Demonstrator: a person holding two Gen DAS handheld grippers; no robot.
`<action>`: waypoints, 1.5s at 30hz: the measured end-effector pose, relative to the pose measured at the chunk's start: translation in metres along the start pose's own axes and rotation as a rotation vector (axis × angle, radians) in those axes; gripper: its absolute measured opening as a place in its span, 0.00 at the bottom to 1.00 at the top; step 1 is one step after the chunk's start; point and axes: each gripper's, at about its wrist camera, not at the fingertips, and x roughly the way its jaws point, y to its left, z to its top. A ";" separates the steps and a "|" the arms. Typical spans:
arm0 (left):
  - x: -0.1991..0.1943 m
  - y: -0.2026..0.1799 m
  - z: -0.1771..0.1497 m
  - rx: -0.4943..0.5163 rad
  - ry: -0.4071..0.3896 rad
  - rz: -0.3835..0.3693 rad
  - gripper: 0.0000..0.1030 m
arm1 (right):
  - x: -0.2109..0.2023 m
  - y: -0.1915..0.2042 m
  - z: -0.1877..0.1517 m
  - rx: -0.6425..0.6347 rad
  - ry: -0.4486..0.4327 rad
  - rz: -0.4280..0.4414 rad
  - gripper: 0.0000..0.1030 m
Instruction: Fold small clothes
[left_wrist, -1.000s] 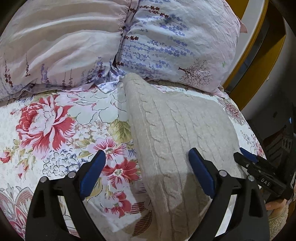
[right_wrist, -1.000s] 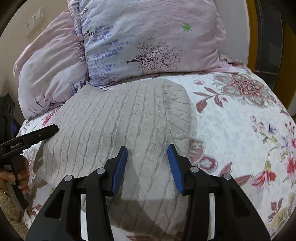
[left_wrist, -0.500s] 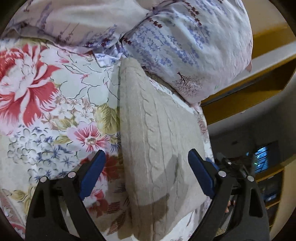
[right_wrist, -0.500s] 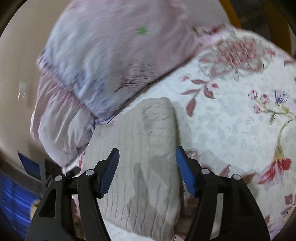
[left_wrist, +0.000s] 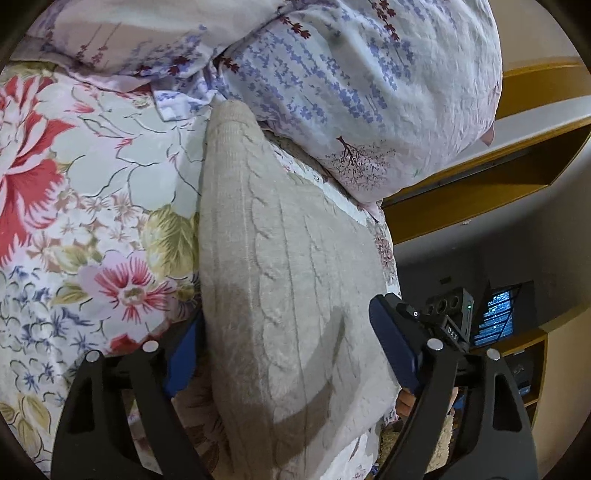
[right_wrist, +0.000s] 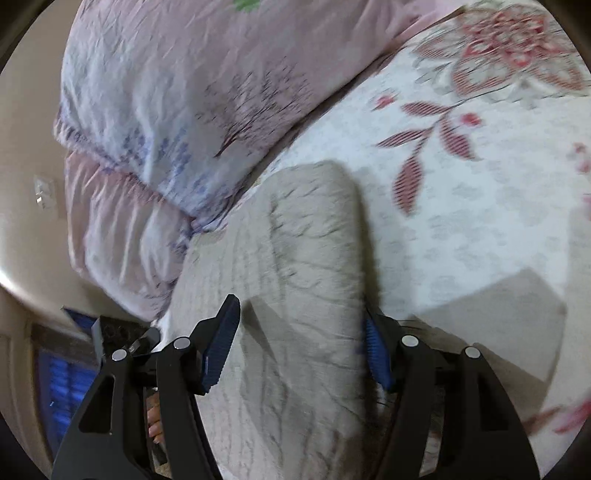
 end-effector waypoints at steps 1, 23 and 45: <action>0.001 0.000 0.000 0.005 0.001 0.003 0.81 | 0.003 0.003 0.000 -0.017 0.010 0.005 0.61; -0.081 0.000 -0.004 0.107 -0.060 -0.022 0.36 | 0.014 0.097 -0.037 -0.191 -0.068 0.132 0.29; -0.187 0.040 -0.034 0.286 -0.407 0.351 0.65 | 0.090 0.130 -0.048 -0.223 -0.031 -0.009 0.35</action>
